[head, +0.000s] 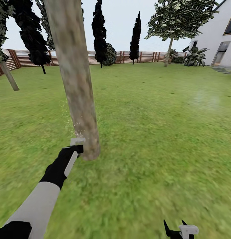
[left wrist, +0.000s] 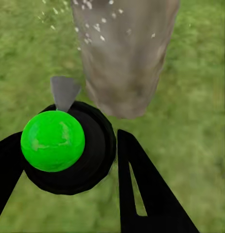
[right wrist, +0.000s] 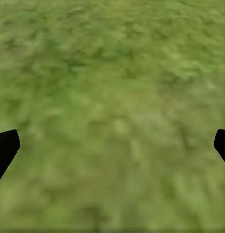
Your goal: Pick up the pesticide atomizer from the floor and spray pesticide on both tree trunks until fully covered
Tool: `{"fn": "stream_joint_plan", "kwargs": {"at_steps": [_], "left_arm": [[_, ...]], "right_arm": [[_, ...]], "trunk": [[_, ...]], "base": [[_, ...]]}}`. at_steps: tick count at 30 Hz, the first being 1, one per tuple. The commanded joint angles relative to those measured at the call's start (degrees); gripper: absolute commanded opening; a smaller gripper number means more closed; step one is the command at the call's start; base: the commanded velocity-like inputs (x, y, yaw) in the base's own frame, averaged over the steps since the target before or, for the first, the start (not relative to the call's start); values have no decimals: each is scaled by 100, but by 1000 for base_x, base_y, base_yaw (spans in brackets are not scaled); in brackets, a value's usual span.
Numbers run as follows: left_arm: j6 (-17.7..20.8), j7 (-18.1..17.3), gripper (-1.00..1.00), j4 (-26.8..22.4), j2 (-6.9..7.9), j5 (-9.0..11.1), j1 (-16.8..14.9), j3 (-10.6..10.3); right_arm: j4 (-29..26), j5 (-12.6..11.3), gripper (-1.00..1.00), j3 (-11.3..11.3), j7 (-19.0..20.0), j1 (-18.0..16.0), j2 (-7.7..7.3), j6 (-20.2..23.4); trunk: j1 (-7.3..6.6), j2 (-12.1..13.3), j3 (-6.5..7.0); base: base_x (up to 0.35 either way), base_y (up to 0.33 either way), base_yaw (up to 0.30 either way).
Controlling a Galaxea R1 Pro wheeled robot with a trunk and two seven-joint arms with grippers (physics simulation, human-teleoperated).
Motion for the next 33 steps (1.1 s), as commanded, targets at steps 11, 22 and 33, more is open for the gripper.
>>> {"fn": "stream_joint_plan", "kwargs": {"at_steps": [11, 22, 33], "left_arm": [[904, -16, -100, -1188, 241, 5, -3, 77], [2152, -352, -100, -1937, 237, 7, -169, 23], [2321, -436, -100, -2296, 117, 35, -454, 79]], "right_arm": [[-1, 0, 100, 0, 0, 0, 0, 0], [-1, 0, 100, 0, 0, 0, 0, 0], [1, 0, 100, 0, 0, 0, 0, 0]], "trunk": [[0, 0, 0], [0, 0, 0], [0, 0, 0]], "base": [[0, 0, 0], [0, 0, 0], [0, 0, 0]]}}
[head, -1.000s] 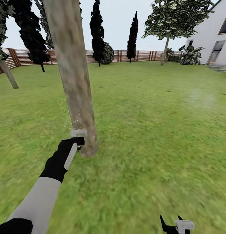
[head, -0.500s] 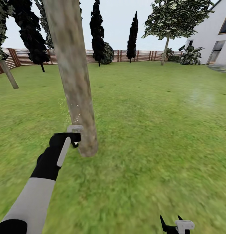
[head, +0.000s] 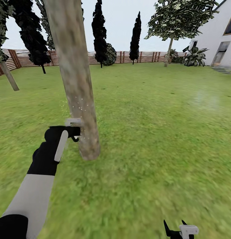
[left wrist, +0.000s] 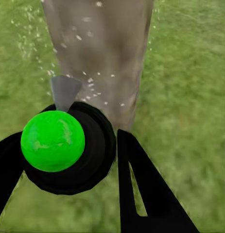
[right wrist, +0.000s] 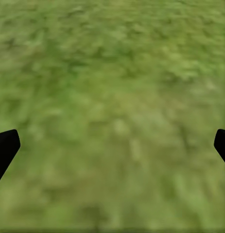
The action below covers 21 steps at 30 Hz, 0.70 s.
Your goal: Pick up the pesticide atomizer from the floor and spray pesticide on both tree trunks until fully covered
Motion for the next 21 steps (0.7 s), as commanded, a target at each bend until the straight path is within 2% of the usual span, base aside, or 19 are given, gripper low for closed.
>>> {"fn": "stream_joint_plan", "kwargs": {"at_steps": [1, 3, 7, 11, 14, 18, 21], "left_arm": [[-4, 1, -100, -12, 58, 94, 3, 5], [4, 0, -100, -136, 76, 171, 2, 0], [21, 0, -100, -238, 12, 195, -93, -7], [28, 13, -100, -255, 121, 139, 8, -69], [-58, 47, -100, -256, 129, 111, 779, -41], [-147, 108, -100, -175, 89, 93, 1261, -65], [-389, 147, -100, -161, 62, 92, 1545, -57]], "right_arm": [[-1, 0, 100, 0, 0, 0, 0, 0], [1, 0, 100, 0, 0, 0, 0, 0], [6, 0, 100, 0, 0, 0, 0, 0], [7, 2, 100, 0, 0, 0, 0, 0], [6, 3, 100, 0, 0, 0, 0, 0], [7, 8, 100, 0, 0, 0, 0, 0], [7, 7, 100, 0, 0, 0, 0, 0]], "trunk": [[0, 0, 0], [0, 0, 0], [0, 0, 0], [0, 0, 0], [0, 0, 0], [0, 0, 0], [0, 0, 0]], "base": [[0, 0, 0], [0, 0, 0], [0, 0, 0], [0, 0, 0], [0, 0, 0], [0, 0, 0], [0, 0, 0]]}}
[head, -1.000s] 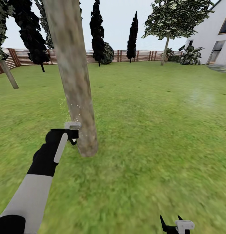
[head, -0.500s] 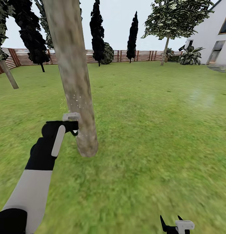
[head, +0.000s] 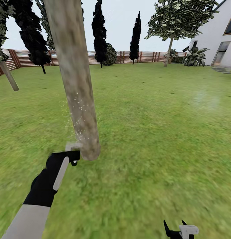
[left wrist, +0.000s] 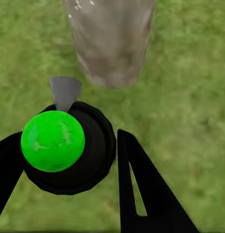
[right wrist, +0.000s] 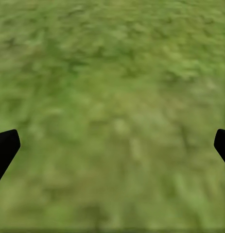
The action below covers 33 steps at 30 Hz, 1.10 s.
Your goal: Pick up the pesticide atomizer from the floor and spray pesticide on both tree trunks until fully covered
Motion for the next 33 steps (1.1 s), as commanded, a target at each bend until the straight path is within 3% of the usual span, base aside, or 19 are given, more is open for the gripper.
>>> {"fn": "stream_joint_plan", "kwargs": {"at_steps": [1, 6, 9, 11, 15, 20, 33], "left_arm": [[-119, 71, -100, 1, 0, -6, 118, 19], [-1464, 643, -100, 410, 0, 10, 685, 33], [-2352, 712, -100, 1351, 37, 11, 844, 64], [-2588, 716, -100, 1570, 36, 1, 855, 52], [-2676, 726, -100, 1634, 21, -5, 865, 45], [-2692, 1020, -100, 1645, -8, 20, 866, 41], [-2701, 1034, -100, 1646, -30, 58, 866, 21]], "right_arm": [[0, -1, 100, 0, 0, 0, 0, 0], [0, -1, 100, 0, 0, 0, 0, 0], [0, 1, 100, 0, 0, 0, 0, 0], [0, 2, 100, 0, 0, 0, 0, 0], [0, -1, 100, 0, 0, 0, 0, 0], [0, -3, 100, 0, 0, 0, 0, 0], [0, -7, 100, 0, 0, 0, 2, 0]], "trunk": [[0, 0, 0], [0, 0, 0], [0, 0, 0], [0, 0, 0], [0, 0, 0], [0, 0, 0], [0, 0, 0]], "base": [[0, 0, 0], [85, -127, 0], [137, -242, 0], [138, -250, 0], [138, -251, 0], [138, -251, 0], [112, -256, 107]]}}
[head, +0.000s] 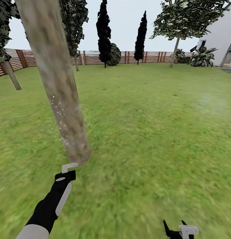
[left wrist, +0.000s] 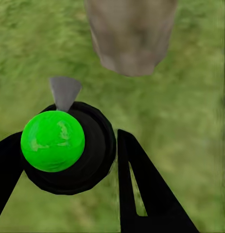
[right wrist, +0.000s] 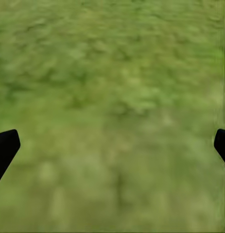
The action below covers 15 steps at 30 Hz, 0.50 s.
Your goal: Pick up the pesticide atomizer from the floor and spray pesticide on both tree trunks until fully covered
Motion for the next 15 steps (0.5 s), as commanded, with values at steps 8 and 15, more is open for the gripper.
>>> {"fn": "stream_joint_plan", "kwargs": {"at_steps": [8, 15], "left_arm": [[1, 3, -100, 0, 8, -11, 0, 24], [1, 3, -100, 0, 9, -9, 0, 28]], "right_arm": [[0, 0, 100, 0, 0, 0, -2, 0], [0, 0, 100, 0, 0, 0, 6, 0]], "trunk": [[0, 0, 0], [0, 0, 0]], "base": [[18, -269, 5], [213, -207, 228]]}}
